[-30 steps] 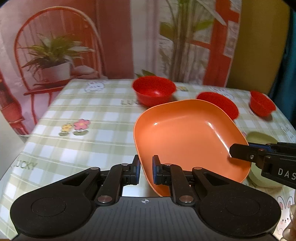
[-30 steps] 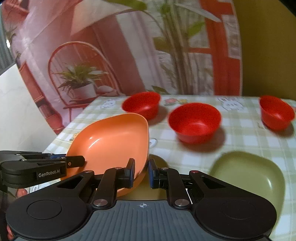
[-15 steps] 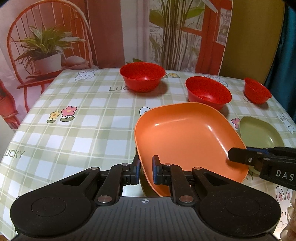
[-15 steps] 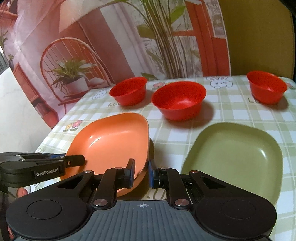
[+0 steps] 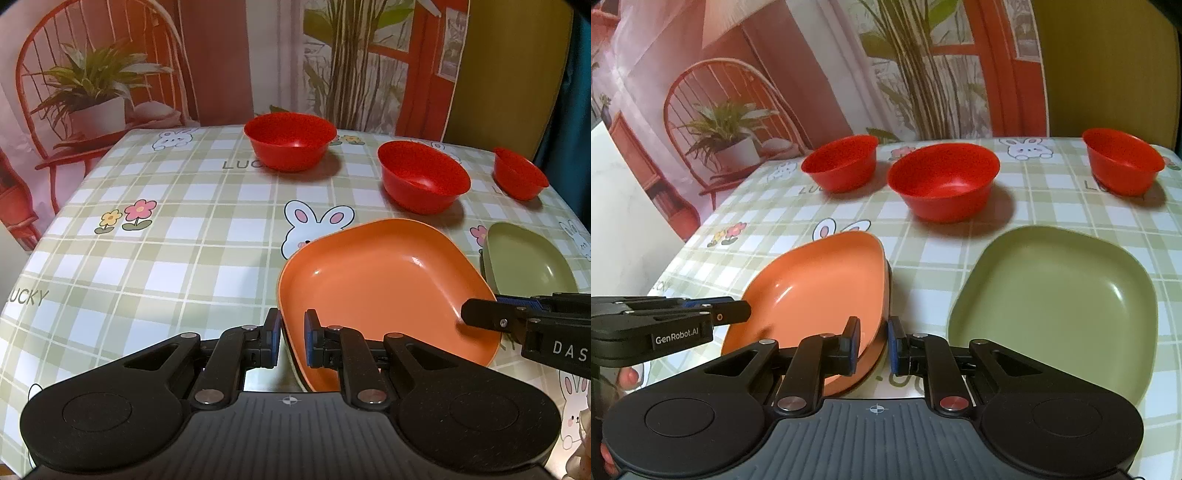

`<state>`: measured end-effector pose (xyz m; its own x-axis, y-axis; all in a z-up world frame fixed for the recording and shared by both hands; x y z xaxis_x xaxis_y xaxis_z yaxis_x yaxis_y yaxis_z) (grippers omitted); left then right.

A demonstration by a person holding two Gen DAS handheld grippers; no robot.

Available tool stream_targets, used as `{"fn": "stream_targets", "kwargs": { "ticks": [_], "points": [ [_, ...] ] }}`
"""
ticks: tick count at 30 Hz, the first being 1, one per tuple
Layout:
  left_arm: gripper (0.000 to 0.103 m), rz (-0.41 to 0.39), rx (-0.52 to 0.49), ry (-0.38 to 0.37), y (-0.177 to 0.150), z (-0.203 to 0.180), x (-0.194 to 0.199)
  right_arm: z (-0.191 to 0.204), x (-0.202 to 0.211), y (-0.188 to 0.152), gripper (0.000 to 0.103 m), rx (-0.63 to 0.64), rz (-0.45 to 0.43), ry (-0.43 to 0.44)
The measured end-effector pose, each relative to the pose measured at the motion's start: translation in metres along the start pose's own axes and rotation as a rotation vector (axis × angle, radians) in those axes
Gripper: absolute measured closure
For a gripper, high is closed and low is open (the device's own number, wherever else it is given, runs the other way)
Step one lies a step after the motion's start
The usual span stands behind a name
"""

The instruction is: Organize plates and bowls

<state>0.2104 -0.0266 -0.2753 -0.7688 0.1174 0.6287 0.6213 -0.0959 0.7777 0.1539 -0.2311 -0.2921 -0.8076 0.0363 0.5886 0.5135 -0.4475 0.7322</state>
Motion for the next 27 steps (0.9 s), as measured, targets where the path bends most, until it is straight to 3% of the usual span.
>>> {"fn": "stream_targets", "kwargs": {
  "ticks": [8,16,21,27],
  "points": [
    [0.088,-0.015,0.013,0.017,0.002,0.003,0.003,-0.007,0.010,0.008,0.082,0.011,-0.041,-0.026],
    [0.088,-0.012,0.028,0.021,0.001,0.003,0.003,-0.004,0.013,0.003,0.096,0.056,-0.031,-0.010],
    [0.088,-0.010,0.037,0.023,0.000,0.005,0.001,-0.005,0.011,0.000,0.098,0.035,-0.023,-0.009],
    [0.088,-0.038,0.034,0.018,0.012,0.004,0.003,-0.012,0.019,0.019,0.088,0.033,-0.091,-0.024]
  ]
}}
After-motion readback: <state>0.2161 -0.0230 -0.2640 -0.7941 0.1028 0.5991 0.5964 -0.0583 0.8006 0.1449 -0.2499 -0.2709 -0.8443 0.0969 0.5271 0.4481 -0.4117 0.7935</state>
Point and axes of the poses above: each gripper's, at about its wrist camera, not at the fingertips, and x roughly against the way its jaws point, z to its left, y to its top, the point moved 9 cm from there along -x, roughly the way its jaws point, and after that the axes turned 11 degrees about -z, right-handed, at the moved point
